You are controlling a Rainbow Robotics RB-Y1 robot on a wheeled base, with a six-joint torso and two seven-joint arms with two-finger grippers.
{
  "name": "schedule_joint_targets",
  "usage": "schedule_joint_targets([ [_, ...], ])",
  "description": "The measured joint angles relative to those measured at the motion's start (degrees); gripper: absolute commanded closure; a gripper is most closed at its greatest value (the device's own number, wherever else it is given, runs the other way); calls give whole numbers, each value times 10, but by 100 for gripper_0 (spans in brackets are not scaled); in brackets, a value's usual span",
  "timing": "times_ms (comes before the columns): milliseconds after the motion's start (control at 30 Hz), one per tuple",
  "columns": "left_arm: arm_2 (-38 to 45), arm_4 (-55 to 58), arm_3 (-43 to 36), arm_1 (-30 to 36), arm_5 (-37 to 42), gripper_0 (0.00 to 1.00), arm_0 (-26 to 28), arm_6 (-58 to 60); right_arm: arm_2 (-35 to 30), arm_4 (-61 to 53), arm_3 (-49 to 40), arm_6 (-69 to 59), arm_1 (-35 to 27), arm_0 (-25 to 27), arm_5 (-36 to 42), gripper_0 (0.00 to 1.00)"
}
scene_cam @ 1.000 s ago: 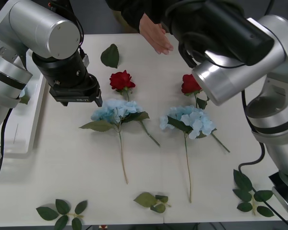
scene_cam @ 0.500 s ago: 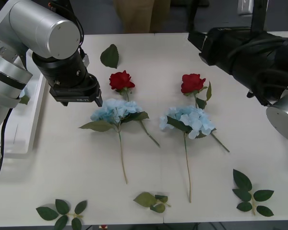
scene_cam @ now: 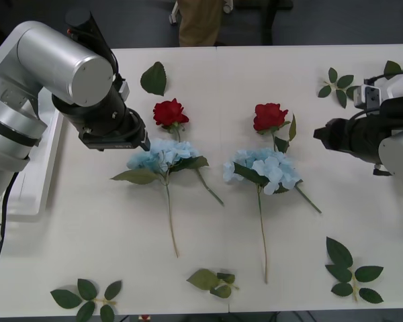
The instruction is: Place the red flowers into the right box and the blue flowers into the left box. If a person shows an open palm, hand one flower to the person first, then continue sorting.
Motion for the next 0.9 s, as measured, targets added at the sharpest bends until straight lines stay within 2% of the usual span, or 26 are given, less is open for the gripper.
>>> schedule_joint_targets([
  [100,-18,-12,0,-3,-28,0,18,0,0,-8,58,83,2,-4,-5,14],
  [200,-70,-41,0,-3,-54,0,22,0,0,-43,95,154,15,-19,-13,14],
  [367,-159,-67,-1,-4,-90,0,22,5,1,-53,111,156,61,-66,-16,14],
  [500,-190,-79,-1,-14,-91,0,22,27,11,-45,111,156,85,-99,-16,14],
  [633,-209,-89,-9,-23,-91,0,23,77,52,-18,123,156,92,-122,-30,14],
  [900,-268,-106,-49,-25,-90,0,23,129,136,23,208,156,100,-138,-123,14],
])
